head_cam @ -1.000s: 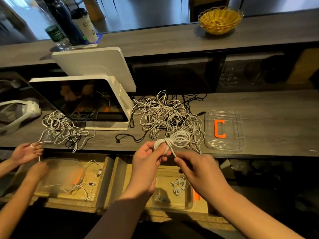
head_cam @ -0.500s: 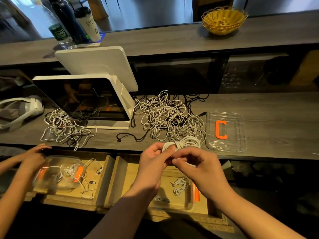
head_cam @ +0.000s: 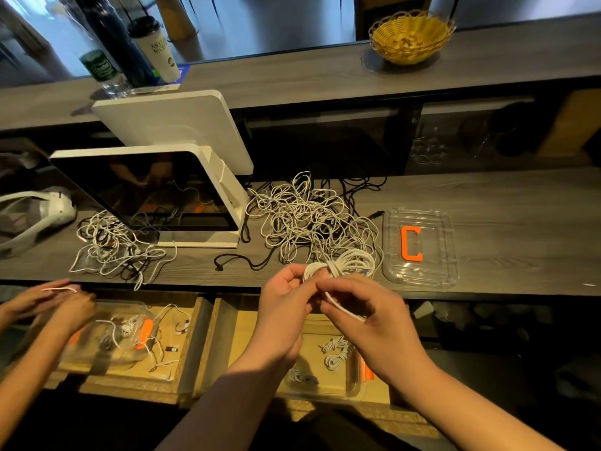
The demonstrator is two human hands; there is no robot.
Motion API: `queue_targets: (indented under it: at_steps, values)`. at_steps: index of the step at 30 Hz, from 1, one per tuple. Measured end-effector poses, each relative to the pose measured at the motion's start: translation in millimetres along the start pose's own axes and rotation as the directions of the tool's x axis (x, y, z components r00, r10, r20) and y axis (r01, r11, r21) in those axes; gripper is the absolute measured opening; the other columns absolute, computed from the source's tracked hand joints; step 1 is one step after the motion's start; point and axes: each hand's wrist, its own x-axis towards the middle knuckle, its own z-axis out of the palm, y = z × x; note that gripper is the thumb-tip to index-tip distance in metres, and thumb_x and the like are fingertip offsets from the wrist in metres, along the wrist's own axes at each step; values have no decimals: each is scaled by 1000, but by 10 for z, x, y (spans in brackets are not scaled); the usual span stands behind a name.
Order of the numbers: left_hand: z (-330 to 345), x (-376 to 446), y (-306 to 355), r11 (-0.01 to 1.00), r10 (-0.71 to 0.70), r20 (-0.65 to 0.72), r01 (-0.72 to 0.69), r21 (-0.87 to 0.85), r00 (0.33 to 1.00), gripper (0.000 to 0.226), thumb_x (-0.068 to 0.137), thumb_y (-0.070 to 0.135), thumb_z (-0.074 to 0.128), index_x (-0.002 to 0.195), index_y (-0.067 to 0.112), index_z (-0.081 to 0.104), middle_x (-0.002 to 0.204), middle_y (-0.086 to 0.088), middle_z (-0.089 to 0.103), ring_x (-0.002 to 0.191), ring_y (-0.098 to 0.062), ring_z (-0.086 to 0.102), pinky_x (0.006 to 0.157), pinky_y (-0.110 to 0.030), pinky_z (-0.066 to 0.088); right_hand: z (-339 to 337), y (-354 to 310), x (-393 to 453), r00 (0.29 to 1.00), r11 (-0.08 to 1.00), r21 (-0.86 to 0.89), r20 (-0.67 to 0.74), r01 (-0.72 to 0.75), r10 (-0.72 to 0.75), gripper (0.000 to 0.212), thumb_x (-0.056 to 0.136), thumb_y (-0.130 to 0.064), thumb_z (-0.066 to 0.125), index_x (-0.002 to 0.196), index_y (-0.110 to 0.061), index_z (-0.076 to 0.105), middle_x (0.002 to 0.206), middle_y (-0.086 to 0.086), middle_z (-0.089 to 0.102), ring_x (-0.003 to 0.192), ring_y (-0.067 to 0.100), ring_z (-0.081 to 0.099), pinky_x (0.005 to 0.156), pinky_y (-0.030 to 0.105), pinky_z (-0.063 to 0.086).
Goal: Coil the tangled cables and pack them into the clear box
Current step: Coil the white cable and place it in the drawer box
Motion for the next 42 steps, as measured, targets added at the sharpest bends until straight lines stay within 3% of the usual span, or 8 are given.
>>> queue_targets:
  at_steps: [4, 10, 12, 16, 19, 23, 33, 42]
  values:
    - [46, -40, -20, 1000, 4, 31, -4, 8, 999, 9, 89, -4, 63, 87, 4, 64, 75, -10, 71, 72, -18, 66, 66, -25, 55, -28, 58, 15, 998, 1000, -1, -57, -2, 2, 19, 84, -16, 76, 102, -22, 77, 95, -11, 73, 94, 10, 69, 81, 28, 56]
    - [98, -97, -71, 988, 33, 25, -37, 150, 999, 17, 86, -9, 64, 88, 6, 70, 67, -3, 66, 58, -10, 55, 57, -23, 45, -91, 21, 49, 988, 970, -230, -108, 81, -108, 15, 92, -27, 61, 100, -20, 73, 97, -12, 61, 94, 3, 60, 79, 13, 48]
    - [104, -92, -88, 988, 36, 1, -36, 151, 999, 17, 87, -7, 64, 91, 7, 72, 62, 0, 64, 56, -10, 51, 58, -25, 43, -103, 31, 60, 983, 962, -248, -116, 111, -143, 15, 94, -25, 63, 106, -23, 71, 97, -13, 65, 94, 1, 63, 80, 17, 51]
    - [109, -91, -93, 996, -11, 23, 9, 87, 1000, 16, 88, 2, 66, 90, 12, 79, 66, -3, 63, 57, -10, 49, 60, -26, 42, -137, -24, 86, 982, 996, -86, -189, -17, 0, 25, 90, -30, 64, 114, -26, 69, 91, -12, 71, 86, 10, 70, 73, 32, 60]
    - [141, -93, -96, 1000, -25, 96, 25, 6, 995, 18, 82, 15, 69, 97, 9, 77, 77, -8, 68, 64, -10, 56, 59, -21, 44, -208, -23, 144, 976, 994, -109, -212, 32, -55, 23, 91, -11, 68, 109, -24, 72, 94, -12, 72, 88, 7, 70, 75, 24, 57]
    - [207, -79, -105, 999, -24, 104, 28, -37, 994, 33, 78, 17, 66, 107, 2, 71, 86, -7, 72, 72, -8, 61, 61, -19, 46, -264, 27, 204, 983, 993, -114, -184, -37, 15, 31, 90, -1, 65, 109, -25, 73, 97, -11, 72, 95, 6, 67, 80, 20, 54]
    - [288, -58, -143, 990, -83, 72, 90, -106, 994, 27, 80, 17, 66, 101, 1, 72, 87, -10, 73, 72, -11, 65, 62, -19, 53, -400, -13, 198, 994, 877, -480, -104, -35, -17, 14, 82, -6, 72, 90, -17, 78, 82, -6, 72, 75, 7, 64, 69, 24, 54]
    - [226, -11, -163, 989, -150, -11, 150, 9, 989, 24, 88, -3, 66, 111, -2, 69, 100, -21, 74, 90, -27, 72, 81, -39, 58, -370, -38, 173, 1000, 853, -521, 2, -13, 17, 12, 81, -11, 70, 89, -17, 76, 81, -6, 70, 74, 10, 64, 67, 34, 56]
